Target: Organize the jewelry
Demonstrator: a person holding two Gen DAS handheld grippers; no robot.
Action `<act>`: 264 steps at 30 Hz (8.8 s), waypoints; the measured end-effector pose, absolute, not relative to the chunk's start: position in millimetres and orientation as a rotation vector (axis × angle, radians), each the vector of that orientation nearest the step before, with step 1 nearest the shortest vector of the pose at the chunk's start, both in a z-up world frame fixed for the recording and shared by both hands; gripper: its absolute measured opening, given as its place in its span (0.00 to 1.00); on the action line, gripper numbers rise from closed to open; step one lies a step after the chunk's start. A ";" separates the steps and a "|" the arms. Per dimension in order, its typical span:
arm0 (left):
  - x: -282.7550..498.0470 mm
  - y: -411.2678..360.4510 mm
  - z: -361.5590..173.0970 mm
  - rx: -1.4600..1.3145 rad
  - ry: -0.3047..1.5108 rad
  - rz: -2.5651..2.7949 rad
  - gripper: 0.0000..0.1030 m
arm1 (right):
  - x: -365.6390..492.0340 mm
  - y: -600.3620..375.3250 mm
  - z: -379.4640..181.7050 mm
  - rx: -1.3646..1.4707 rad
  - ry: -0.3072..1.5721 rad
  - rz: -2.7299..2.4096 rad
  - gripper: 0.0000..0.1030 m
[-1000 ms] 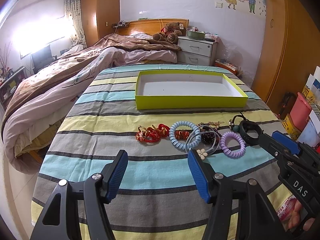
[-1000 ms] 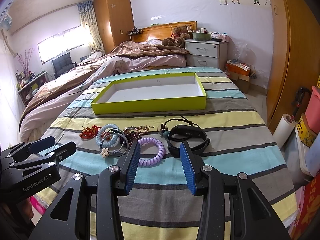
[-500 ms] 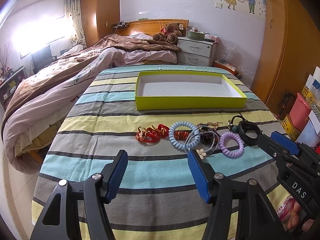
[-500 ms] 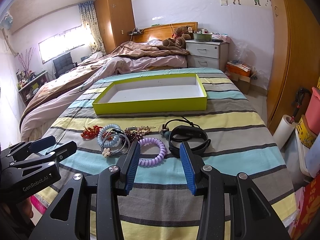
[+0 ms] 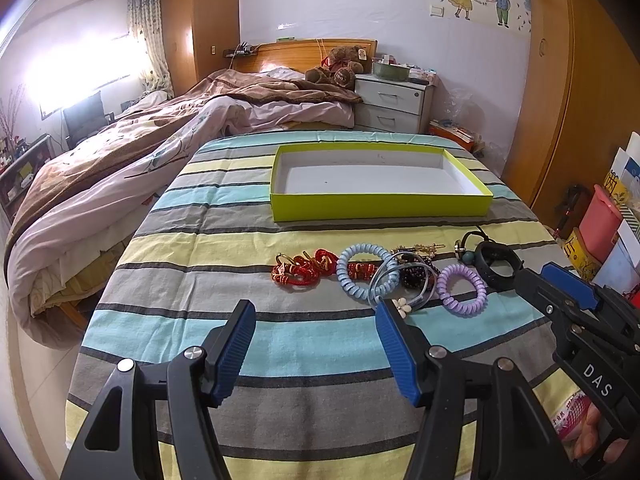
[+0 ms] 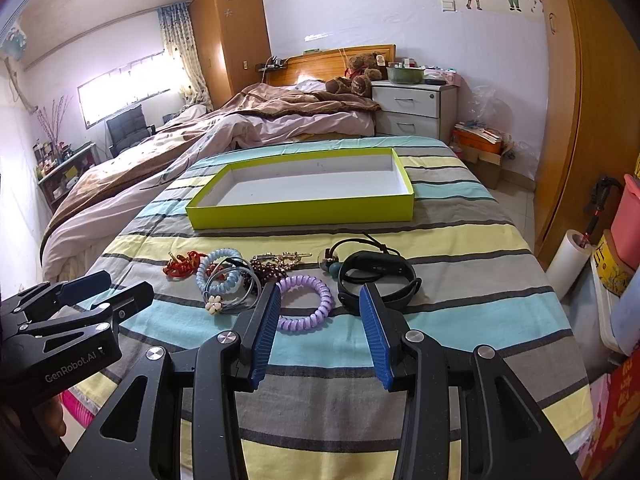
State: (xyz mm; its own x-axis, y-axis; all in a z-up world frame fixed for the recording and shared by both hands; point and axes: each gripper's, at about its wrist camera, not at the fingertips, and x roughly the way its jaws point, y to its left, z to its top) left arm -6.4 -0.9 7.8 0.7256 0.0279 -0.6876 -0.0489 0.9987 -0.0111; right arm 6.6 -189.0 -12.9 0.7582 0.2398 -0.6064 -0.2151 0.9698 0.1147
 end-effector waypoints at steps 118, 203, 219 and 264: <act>125.4 43.7 30.5 -0.110 0.810 -0.145 0.20 | 126.4 -176.7 21.0 -0.110 0.711 0.446 0.09; 108.7 56.8 25.9 -0.261 0.794 -0.204 0.49 | 154.6 -227.7 1.1 -0.038 0.814 0.375 0.38; 45.9 64.2 -3.1 -0.334 0.844 -0.230 0.49 | 104.1 -255.5 -39.8 0.007 0.922 0.332 0.38; 41.0 -49.0 -25.5 0.136 0.869 -0.303 0.41 | 85.2 -266.6 -47.1 0.116 0.930 0.289 0.13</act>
